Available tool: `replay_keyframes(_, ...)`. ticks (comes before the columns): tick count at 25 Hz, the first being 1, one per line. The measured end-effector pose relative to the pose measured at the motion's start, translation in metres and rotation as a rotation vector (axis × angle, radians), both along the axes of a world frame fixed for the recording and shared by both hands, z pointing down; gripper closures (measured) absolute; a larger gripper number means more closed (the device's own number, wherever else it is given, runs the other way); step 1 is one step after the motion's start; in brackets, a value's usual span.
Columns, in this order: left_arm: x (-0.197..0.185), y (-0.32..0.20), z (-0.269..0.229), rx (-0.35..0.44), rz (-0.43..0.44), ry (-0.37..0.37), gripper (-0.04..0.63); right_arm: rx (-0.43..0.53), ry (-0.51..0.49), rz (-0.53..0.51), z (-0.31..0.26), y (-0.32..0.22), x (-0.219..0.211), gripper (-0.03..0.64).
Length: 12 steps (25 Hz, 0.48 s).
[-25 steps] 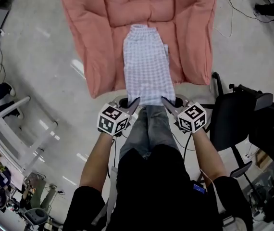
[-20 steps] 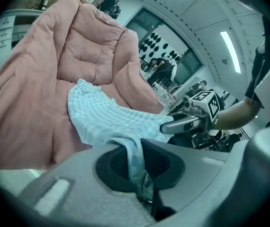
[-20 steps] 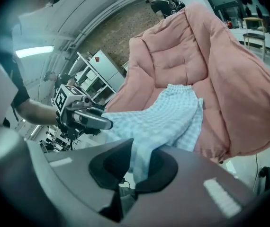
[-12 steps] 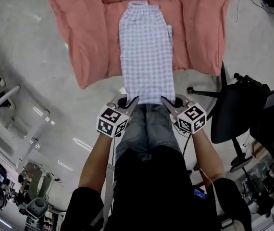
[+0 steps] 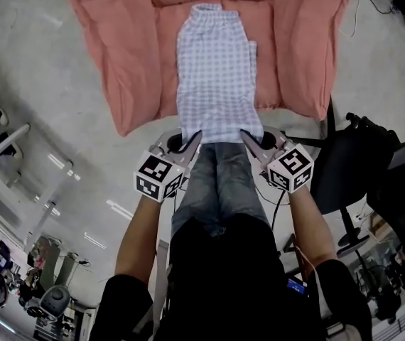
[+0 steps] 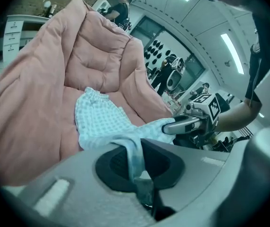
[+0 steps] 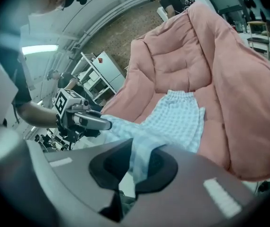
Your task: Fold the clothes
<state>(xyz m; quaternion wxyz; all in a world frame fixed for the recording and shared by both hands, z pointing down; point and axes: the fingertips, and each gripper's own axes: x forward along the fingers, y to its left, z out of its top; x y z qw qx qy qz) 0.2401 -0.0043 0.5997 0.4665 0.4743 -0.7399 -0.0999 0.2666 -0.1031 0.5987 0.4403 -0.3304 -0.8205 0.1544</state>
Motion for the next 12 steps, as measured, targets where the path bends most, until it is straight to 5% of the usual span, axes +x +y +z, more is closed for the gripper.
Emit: replay_keyframes(12,-0.127,-0.031,-0.013,0.015,-0.037,-0.08,0.568,-0.011,-0.1,0.018,-0.009,-0.03,-0.127,0.603)
